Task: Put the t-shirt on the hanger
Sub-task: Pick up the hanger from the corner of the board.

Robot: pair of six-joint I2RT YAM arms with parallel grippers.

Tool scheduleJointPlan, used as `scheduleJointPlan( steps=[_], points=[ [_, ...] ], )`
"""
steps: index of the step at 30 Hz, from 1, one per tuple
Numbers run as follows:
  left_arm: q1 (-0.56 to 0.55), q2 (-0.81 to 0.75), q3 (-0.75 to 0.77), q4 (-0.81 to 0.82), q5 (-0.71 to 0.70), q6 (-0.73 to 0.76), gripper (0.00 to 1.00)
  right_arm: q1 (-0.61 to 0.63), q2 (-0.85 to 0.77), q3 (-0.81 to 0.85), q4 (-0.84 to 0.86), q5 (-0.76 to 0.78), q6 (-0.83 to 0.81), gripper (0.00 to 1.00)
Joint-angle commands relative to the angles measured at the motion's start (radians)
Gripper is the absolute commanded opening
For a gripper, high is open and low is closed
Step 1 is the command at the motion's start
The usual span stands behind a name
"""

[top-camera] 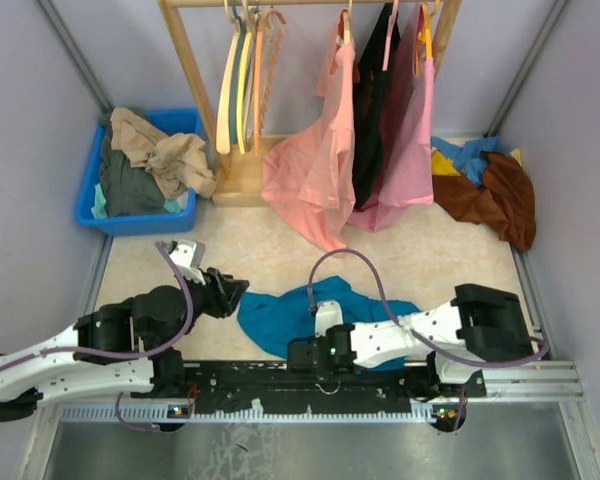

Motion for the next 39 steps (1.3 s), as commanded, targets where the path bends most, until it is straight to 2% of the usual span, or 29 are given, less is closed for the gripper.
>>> scheduleJointPlan(
  steps=[1, 7, 10, 20, 27, 32, 39],
  points=[
    [-0.005, -0.014, -0.003, -0.01, 0.0, 0.0, 0.5, -0.022, -0.14, 0.121, -0.13, 0.051, -0.091, 0.0],
    [-0.005, -0.013, 0.009, -0.014, 0.005, 0.008, 0.5, -0.185, -0.352, 0.175, -0.197, -0.079, -0.292, 0.0],
    [-0.005, -0.016, 0.013, -0.024, 0.018, 0.014, 0.5, -0.3, -0.439, 0.21, -0.216, -0.205, -0.427, 0.0],
    [-0.005, -0.047, 0.076, -0.045, 0.056, 0.089, 0.51, -0.594, -0.473, 0.309, -0.324, -0.429, -0.72, 0.0],
    [-0.005, -0.045, 0.106, -0.05, 0.01, 0.139, 0.55, -0.641, -0.491, 0.408, -0.393, -0.473, -0.781, 0.0],
    [-0.005, -0.05, 0.083, -0.046, 0.012, 0.115, 0.58, -0.643, -0.502, 0.468, -0.454, -0.47, -0.793, 0.0],
    [-0.005, -0.159, 0.019, -0.022, 0.046, 0.115, 0.6, -0.643, -0.531, 0.571, -0.543, -0.453, -0.805, 0.0]
  ],
)
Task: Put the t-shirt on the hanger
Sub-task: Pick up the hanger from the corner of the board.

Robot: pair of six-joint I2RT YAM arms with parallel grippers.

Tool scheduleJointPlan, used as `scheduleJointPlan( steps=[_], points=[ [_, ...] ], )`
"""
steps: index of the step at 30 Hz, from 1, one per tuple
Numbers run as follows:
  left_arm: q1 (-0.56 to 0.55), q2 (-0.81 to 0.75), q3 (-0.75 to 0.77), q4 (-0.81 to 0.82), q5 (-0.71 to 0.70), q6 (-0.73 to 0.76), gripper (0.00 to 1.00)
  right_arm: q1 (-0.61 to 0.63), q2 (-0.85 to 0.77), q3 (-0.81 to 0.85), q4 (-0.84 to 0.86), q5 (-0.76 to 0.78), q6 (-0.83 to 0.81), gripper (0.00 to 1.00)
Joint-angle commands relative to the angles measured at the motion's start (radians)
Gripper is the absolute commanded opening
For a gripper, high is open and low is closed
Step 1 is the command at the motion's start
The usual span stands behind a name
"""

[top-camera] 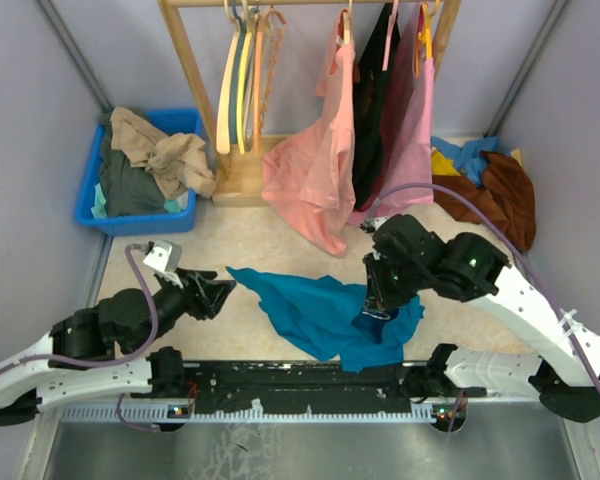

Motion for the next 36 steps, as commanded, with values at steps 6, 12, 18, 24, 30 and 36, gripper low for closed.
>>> scheduleJointPlan(
  steps=[6, 12, 18, 24, 30, 36],
  points=[
    [-0.005, -0.134, -0.073, 0.057, 0.054, 0.056, 0.6, -0.007, -0.046, 0.199, -0.098, 0.011, -0.049, 0.0],
    [-0.005, -0.132, -0.101, 0.13, 0.057, 0.139, 0.61, -0.008, -0.04, 0.291, -0.148, -0.028, -0.077, 0.0],
    [-0.005, -0.107, -0.11, 0.199, 0.072, 0.199, 0.63, -0.008, -0.044, 0.349, -0.18, -0.057, -0.09, 0.0],
    [-0.004, -0.054, -0.115, 0.256, 0.055, 0.238, 0.64, -0.007, -0.055, 0.353, -0.179, -0.071, -0.093, 0.0],
    [-0.005, 0.001, -0.114, 0.291, 0.079, 0.283, 0.64, -0.008, -0.057, 0.365, -0.18, -0.067, -0.1, 0.0],
    [-0.005, 0.042, -0.076, 0.219, 0.069, 0.248, 0.29, -0.008, -0.052, 0.38, -0.18, -0.042, -0.105, 0.0]
  ],
)
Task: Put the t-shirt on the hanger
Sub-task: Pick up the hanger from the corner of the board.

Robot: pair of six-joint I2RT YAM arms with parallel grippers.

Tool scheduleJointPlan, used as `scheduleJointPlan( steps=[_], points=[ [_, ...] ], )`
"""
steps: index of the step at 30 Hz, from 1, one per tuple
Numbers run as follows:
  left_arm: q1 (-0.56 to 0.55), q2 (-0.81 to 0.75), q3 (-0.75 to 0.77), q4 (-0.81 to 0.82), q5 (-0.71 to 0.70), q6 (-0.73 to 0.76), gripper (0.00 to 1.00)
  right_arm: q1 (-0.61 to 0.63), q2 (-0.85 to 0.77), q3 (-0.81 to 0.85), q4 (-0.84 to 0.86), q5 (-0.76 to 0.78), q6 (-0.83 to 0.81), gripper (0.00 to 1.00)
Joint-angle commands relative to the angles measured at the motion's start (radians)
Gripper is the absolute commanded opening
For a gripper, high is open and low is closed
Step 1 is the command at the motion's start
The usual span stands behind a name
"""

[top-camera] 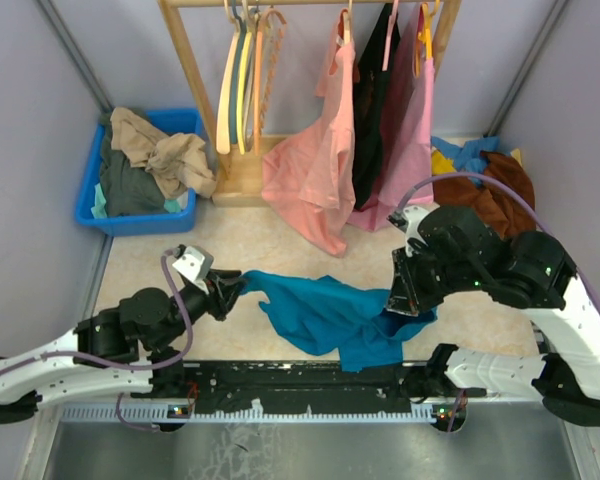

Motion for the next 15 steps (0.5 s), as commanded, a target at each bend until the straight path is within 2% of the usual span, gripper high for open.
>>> scheduleJointPlan(
  steps=[1, 3, 5, 15],
  points=[
    [-0.005, 0.024, 0.048, -0.05, -0.015, -0.019, 0.21, -0.006, -0.012, 0.069, 0.053, 0.002, -0.022, 0.0],
    [-0.005, 0.036, 0.08, -0.097, -0.043, -0.042, 0.07, -0.007, -0.01, 0.072, 0.054, 0.012, -0.024, 0.0],
    [-0.004, 0.042, 0.109, -0.133, -0.075, -0.063, 0.01, -0.007, -0.006, 0.075, 0.054, 0.017, -0.025, 0.0],
    [-0.005, 0.002, 0.216, -0.228, -0.272, -0.148, 0.0, -0.006, -0.003, 0.077, 0.055, 0.036, -0.026, 0.0]
  ],
)
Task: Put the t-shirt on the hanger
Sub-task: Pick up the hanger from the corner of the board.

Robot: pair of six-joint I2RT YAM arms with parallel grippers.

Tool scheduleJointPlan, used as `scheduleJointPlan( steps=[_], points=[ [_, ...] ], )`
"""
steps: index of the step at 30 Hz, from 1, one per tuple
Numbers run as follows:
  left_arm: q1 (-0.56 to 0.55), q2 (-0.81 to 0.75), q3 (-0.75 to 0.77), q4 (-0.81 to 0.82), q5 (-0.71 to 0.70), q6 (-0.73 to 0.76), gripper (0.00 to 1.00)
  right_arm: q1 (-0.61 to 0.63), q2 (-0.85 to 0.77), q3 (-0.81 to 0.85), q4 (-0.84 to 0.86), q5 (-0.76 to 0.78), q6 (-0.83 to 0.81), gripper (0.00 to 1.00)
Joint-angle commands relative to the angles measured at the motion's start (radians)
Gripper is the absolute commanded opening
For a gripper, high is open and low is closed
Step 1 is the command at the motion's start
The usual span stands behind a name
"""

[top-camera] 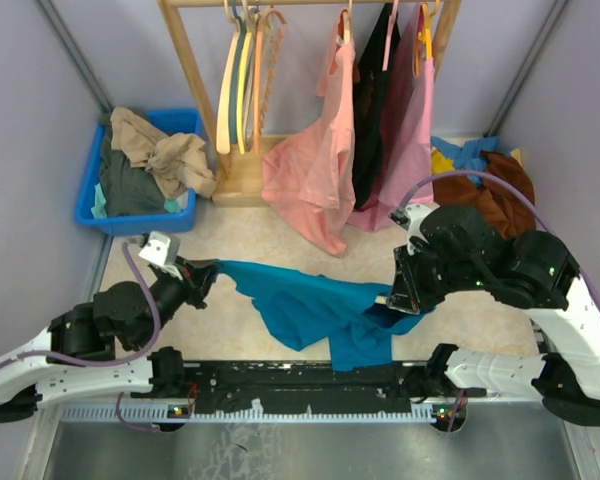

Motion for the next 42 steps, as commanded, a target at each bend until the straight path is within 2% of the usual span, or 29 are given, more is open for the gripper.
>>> scheduleJointPlan(
  steps=[1, 22, 37, 42],
  points=[
    [-0.004, -0.02, 0.074, -0.065, -0.145, -0.048, 0.0, -0.008, -0.006, 0.056, 0.059, 0.013, -0.019, 0.0],
    [-0.004, -0.034, 0.218, -0.251, -0.35, -0.092, 0.0, -0.007, 0.007, 0.065, 0.064, 0.044, -0.021, 0.0],
    [-0.004, -0.03, 0.258, -0.238, -0.499, -0.024, 0.0, -0.007, 0.039, 0.013, 0.167, 0.018, -0.01, 0.0],
    [-0.004, -0.017, 0.245, -0.26, -0.548, -0.032, 0.04, -0.007, 0.036, -0.005, 0.192, 0.013, 0.002, 0.0]
  ],
)
